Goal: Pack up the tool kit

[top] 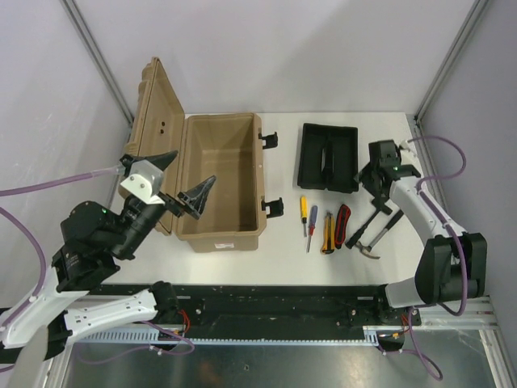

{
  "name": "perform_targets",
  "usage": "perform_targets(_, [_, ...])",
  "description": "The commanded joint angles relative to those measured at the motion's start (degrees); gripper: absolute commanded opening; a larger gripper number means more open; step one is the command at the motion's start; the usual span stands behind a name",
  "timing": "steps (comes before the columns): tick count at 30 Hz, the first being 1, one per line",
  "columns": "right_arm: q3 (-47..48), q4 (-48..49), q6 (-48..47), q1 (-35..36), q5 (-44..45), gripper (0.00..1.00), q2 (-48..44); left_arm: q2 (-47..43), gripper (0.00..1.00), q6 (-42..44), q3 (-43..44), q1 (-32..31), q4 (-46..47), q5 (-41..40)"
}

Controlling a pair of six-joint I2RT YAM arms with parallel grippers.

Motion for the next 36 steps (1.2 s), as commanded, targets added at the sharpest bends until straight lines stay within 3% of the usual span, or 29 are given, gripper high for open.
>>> perform_targets(1, [-5.9, -4.3, 8.0, 0.6, 3.1, 0.67, -3.7, -0.3, 0.99, 1.0, -1.1, -0.2, 1.8, 0.0])
perform_targets(15, [-13.1, -1.7, 12.6, 1.6, 2.1, 0.64, 1.9, -1.7, 0.99, 0.9, -2.3, -0.2, 2.0, -0.3])
perform_targets(27, [-15.9, -0.3, 14.5, 1.8, 3.1, 0.55, 6.5, -1.6, 0.99, 1.9, -2.4, -0.3, 2.2, -1.3])
perform_targets(32, [-16.3, 0.1, 14.3, 3.2, 4.3, 0.46, 7.9, -1.4, 1.0, 2.3, -2.3, -0.2, 2.4, -1.4])
perform_targets(36, [-17.1, 1.3, 15.1, 3.5, 4.0, 0.26, 8.7, -1.3, 1.0, 2.5, -2.2, -0.2, 2.5, -1.4])
